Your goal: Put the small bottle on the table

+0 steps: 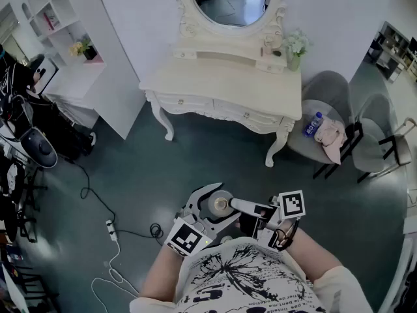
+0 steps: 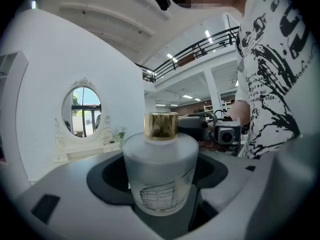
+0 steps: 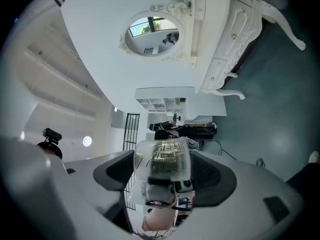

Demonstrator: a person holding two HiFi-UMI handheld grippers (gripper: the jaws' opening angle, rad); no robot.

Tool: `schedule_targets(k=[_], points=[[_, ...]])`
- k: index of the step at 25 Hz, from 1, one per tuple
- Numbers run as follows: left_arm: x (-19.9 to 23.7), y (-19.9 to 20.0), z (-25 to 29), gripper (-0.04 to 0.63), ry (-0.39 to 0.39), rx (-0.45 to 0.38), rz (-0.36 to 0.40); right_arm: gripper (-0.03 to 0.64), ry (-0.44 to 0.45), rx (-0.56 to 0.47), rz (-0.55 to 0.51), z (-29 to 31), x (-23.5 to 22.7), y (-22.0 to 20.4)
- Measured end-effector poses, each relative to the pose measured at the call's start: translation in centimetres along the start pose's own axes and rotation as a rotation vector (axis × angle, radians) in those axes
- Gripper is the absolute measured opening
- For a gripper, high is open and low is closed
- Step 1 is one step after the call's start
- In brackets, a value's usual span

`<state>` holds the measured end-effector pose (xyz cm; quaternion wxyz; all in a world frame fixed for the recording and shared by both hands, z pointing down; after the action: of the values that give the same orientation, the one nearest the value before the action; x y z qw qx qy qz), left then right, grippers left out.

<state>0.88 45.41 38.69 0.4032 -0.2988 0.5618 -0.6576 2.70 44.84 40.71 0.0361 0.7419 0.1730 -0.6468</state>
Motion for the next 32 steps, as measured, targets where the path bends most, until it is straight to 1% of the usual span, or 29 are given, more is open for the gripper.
schedule_targets(k=[6, 9, 12, 16, 21, 26, 32], points=[[0.3, 0.3, -0.6, 0.351, -0.009, -0.024, 0.004, 0.359, -0.004, -0.007, 0.003, 0.7, 0.2, -0.2], [0.6, 0.0, -0.9, 0.351, -0.012, -0.004, 0.001, 0.359, -0.006, -0.007, 0.0, 1.1, 0.0, -0.3], [0.9, -0.3, -1.1, 0.351, -0.015, -0.019, 0.005, 0.359, -0.006, -0.005, -0.001, 1.5, -0.4, -0.4], [1.5, -0.7, -1.6, 0.351, -0.014, -0.006, 0.002, 0.359, -0.003, 0.007, -0.006, 2.4, -0.5, -0.4], [2.6, -1.3, -1.7, 0.351, 0.005, 0.003, -0.011, 0.359, -0.003, 0.031, 0.004, 3.2, -1.3, 0.2], [5.8, -1.7, 0.3, 0.351, 0.045, 0.013, -0.018, 0.359, 0.015, 0.067, 0.022, 4.2, -2.7, 3.7], [11.7, -1.3, 3.5, 0.351, 0.117, 0.034, -0.032, 0.359, 0.033, 0.127, 0.038, 6.2, -4.1, 10.1]])
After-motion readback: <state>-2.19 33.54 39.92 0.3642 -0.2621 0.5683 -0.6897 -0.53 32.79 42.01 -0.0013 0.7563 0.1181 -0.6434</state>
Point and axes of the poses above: the fingertips, and each gripper's own axes: z forward along the fingers, x to its left, y out of its top, the point moved 2 cm from there along -z, backward along the fingers, and after that the axes turned 5 degrees about -z, right-handed, at the moved point
